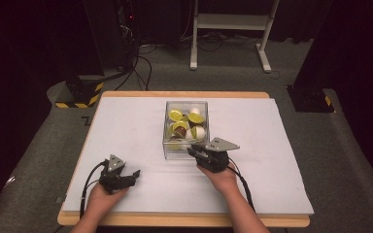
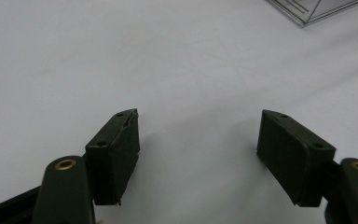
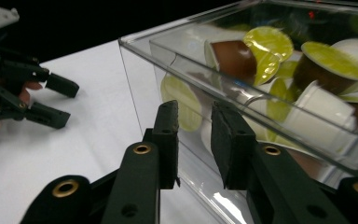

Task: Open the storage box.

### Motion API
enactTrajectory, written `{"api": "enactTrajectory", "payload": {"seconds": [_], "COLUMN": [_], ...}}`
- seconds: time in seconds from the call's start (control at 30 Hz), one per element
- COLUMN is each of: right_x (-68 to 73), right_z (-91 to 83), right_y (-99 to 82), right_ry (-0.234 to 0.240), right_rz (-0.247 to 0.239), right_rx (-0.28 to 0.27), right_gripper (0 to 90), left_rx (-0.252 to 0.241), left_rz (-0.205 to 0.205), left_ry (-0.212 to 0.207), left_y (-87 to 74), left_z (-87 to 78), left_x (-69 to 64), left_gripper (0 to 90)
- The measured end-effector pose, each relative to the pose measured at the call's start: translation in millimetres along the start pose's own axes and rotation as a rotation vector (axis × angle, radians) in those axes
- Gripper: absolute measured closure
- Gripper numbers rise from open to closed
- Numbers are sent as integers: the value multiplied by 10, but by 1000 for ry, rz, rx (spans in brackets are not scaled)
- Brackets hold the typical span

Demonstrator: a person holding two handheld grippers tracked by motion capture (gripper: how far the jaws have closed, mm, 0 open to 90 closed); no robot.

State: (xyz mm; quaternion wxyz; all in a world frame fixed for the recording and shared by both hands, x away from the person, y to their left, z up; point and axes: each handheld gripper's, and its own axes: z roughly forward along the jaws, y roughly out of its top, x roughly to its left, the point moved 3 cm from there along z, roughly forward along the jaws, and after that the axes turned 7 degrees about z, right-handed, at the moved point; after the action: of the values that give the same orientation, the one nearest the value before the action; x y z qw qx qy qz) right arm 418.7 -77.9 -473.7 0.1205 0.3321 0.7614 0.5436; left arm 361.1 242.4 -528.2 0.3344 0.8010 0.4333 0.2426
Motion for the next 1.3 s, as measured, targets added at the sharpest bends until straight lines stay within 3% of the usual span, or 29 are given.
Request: {"api": "enactTrajectory", "payload": {"seconds": [0.13,0.4,0.53,0.63,0.7,0.87,0.93,1.07,1.3], "right_x": [-21,-48,-112,-168,-178,-278,-248,-238,-211], "right_z": [-27,-77,-87,-103,-106,-147,-110,-11,60], "right_y": [-16,-41,-41,-34,-29,-18,-15,-35,-53], "right_ry": [-24,-45,-95,-82,-91,-71,-56,-46,-2], "right_rz": [4,39,54,69,64,104,93,77,73], "right_rx": [41,39,38,32,38,34,61,92,56], "right_gripper": [729,714,672,725,721,695,605,640,667], "left_rx": [0,0,0,0,0,0,-1,0,0], "left_rz": [5,5,5,5,5,5,4,4,4], "left_ry": [2,1,1,1,1,1,1,1,1], "left_y": [1,1,1,1,1,1,1,1,1], "left_z": [0,1,0,0,0,0,1,1,0], "left_x": [6,6,6,6,6,7,7,7,7], "left_gripper": [298,298,298,298,298,298,298,298,298]}}
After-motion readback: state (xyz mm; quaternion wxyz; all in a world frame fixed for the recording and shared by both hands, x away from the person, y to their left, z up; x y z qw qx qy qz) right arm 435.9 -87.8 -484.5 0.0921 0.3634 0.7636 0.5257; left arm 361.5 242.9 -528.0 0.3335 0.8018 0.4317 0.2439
